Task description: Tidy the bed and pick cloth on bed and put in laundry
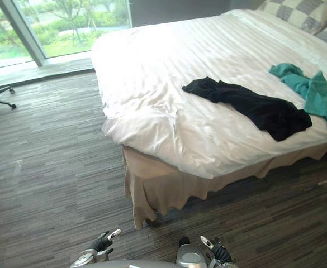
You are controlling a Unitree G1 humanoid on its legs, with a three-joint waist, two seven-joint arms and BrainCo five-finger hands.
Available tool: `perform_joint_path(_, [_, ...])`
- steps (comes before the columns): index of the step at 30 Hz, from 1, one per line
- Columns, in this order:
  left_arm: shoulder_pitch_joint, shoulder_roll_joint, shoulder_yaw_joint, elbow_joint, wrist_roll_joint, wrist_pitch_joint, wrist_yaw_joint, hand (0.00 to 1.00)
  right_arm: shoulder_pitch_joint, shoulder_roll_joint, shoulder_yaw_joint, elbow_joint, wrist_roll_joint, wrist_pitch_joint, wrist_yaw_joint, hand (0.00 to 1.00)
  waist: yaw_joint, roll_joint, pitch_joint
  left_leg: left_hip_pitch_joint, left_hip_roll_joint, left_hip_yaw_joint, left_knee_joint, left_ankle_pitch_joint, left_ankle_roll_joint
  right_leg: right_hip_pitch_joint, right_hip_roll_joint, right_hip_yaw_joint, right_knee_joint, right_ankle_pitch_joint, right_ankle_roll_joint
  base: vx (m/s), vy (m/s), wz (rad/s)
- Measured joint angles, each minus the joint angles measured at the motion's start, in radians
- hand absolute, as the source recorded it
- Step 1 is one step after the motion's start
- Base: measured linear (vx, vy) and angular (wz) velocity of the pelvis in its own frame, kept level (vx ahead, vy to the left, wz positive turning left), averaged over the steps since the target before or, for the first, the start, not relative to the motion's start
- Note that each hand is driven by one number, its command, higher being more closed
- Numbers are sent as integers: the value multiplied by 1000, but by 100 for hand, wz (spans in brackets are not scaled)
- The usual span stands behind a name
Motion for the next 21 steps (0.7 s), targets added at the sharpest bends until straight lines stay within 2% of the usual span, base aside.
perform_joint_path(3, [2, 4, 19, 0, -41, -1, 1, 0, -2, -5, -1, 11, -4, -1, 0, 0, 9, -3, -2, 8, -8, 3, -82, 52, -12, 10, 1, -27, -61, 34, -6, -23, -48, 27])
perform_joint_path(6, [9, -1, 65, 0, -147, 2, 39, 0, -2, -3, -23, 20, -3, 2, -5, 0, 6, -5, -1, 28, -14, 2, -197, 106, -15, 28, 1, -70, -129, 70, -15, -37, -39, 42])
perform_joint_path(9, [22, -17, 189, -6, -304, -13, 100, 0, -1, -2, -60, 22, -2, 10, -4, 0, 6, 0, -4, 32, -5, 1, -238, 116, -17, 38, 6, -121, -134, 70, -15, -86, -12, 46])
perform_joint_path(11, [32, -14, 312, -24, -406, -56, 148, 0, -2, -6, -85, 19, -3, 9, -1, 0, 6, 10, -10, 30, -1, 0, -256, 103, -16, 40, 9, -146, -135, 73, -8, -99, 27, 40])
perform_joint_path(12, [37, -11, 390, -42, -469, -84, 170, 0, 0, -12, -103, 18, -3, 8, 3, 0, 4, 30, -12, 28, 13, 1, -257, 61, -10, 40, 21, -156, -135, 76, -4, -85, 57, 28])
perform_joint_path(13, [36, -4, 432, -44, -497, -97, 177, 0, 0, -12, -109, 21, -4, 8, 4, 0, 7, 35, -12, 29, 19, 0, -259, 42, -11, 42, 24, -160, -135, 78, -3, -107, 67, 14])
perform_joint_path(16, [44, 64, 629, -45, -652, -180, 222, 0, 7, 1, -108, 19, -3, 8, 10, 0, 9, 28, -19, 28, 12, 6, -246, 23, -8, 45, 16, -159, -136, 82, -1, -55, 42, -5])
perform_joint_path(17, [40, 97, 716, -48, -714, -220, 242, 0, 13, 1, -108, 16, -3, 7, 10, 0, 8, 26, -23, 27, 9, 7, -248, 23, -7, 43, 14, -159, -136, 82, -1, -18, 51, -6])
perform_joint_path(18, [34, 126, 787, -61, -749, -250, 253, 0, 15, -3, -107, 16, -2, 7, 9, 0, 7, 28, -24, 26, 7, 7, -250, 23, -7, 39, 12, -159, -135, 82, 0, -3, 34, -5])
perform_joint_path(20, [30, 160, 849, -88, -765, -290, 264, 0, 28, -8, -104, 16, -2, 7, 7, 0, 3, 38, -30, 17, 6, 8, -252, 23, -7, 29, 13, -159, -135, 82, 0, 27, 30, -1])
perform_joint_path(21, [9, 193, 896, -117, -762, -316, 275, 0, 37, -9, -95, 14, -1, 7, 6, 0, 0, 53, -33, 7, 5, 6, -253, 23, -7, 18, 15, -160, -135, 81, -1, 60, 30, 2])
